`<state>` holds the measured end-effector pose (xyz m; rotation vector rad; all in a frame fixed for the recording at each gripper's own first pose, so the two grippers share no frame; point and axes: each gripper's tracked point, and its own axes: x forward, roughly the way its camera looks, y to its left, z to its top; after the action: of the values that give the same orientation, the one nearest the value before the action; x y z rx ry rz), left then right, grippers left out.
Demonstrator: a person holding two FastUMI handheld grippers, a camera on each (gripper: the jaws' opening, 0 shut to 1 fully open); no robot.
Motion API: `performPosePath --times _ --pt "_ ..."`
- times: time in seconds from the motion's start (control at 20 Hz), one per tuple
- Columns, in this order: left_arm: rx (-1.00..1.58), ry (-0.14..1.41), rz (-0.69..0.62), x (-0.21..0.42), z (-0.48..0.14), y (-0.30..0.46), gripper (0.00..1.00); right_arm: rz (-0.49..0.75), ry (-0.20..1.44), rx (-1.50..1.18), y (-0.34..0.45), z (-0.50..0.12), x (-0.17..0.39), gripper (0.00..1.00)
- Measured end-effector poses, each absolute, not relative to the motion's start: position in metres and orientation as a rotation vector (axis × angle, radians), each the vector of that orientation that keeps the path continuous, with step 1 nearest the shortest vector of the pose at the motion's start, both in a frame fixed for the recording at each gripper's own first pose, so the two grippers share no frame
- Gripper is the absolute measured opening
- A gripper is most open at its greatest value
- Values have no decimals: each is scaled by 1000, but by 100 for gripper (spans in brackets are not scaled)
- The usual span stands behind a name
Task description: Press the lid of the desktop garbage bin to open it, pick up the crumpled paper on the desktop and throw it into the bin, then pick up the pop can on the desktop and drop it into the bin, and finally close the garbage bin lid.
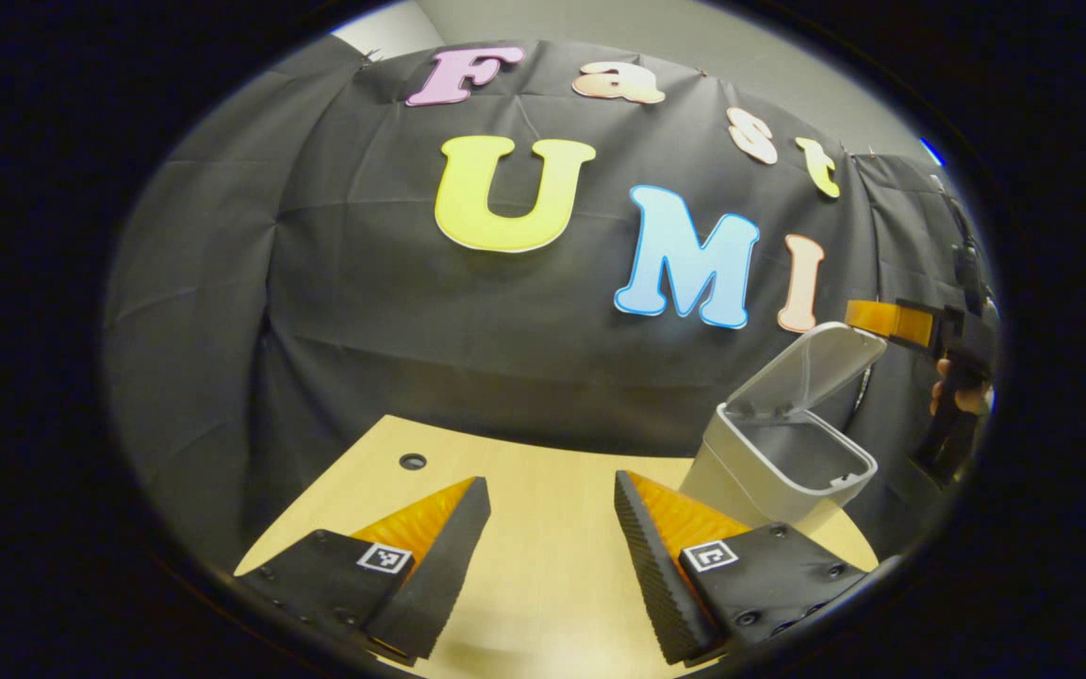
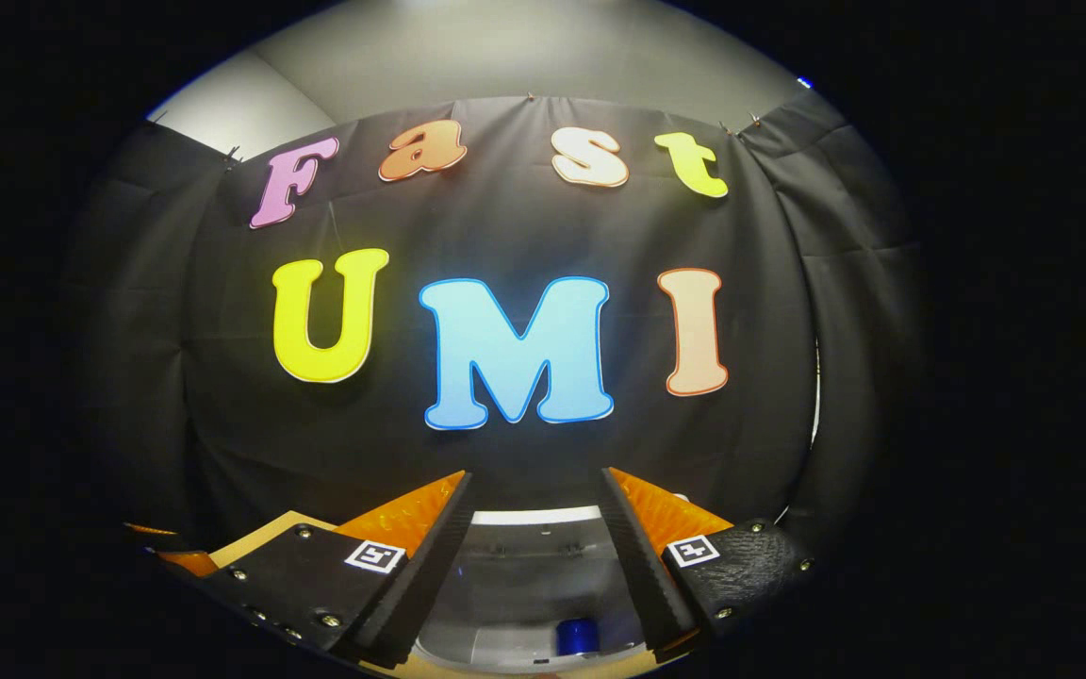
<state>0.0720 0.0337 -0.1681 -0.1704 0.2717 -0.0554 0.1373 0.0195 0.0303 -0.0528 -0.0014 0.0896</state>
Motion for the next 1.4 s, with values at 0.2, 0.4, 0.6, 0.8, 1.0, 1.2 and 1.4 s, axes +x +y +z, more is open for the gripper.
performPosePath --times 0.2,0.4,0.6,0.8,1.0,1.2,1.4 --pt "-163 265 -73 70 -165 26 92 78 168 -67 11 -25 132 86" --pt "-150 266 -71 67 -165 29 92 68 228 -71 7 -60 126 86" --pt "-153 271 -63 66 -167 31 92 68 259 -66 6 -79 122 86" --pt "-162 263 -63 67 -166 27 92 72 313 -73 4 -103 118 86" --pt "-170 262 -74 68 -167 20 89 75 292 -89 4 -105 116 86" --pt "-184 269 -78 71 -172 15 92 81 251 -61 4 -107 117 88" --pt "-185 273 -83 73 -175 10 92 74 196 -74 3 -109 116 89"
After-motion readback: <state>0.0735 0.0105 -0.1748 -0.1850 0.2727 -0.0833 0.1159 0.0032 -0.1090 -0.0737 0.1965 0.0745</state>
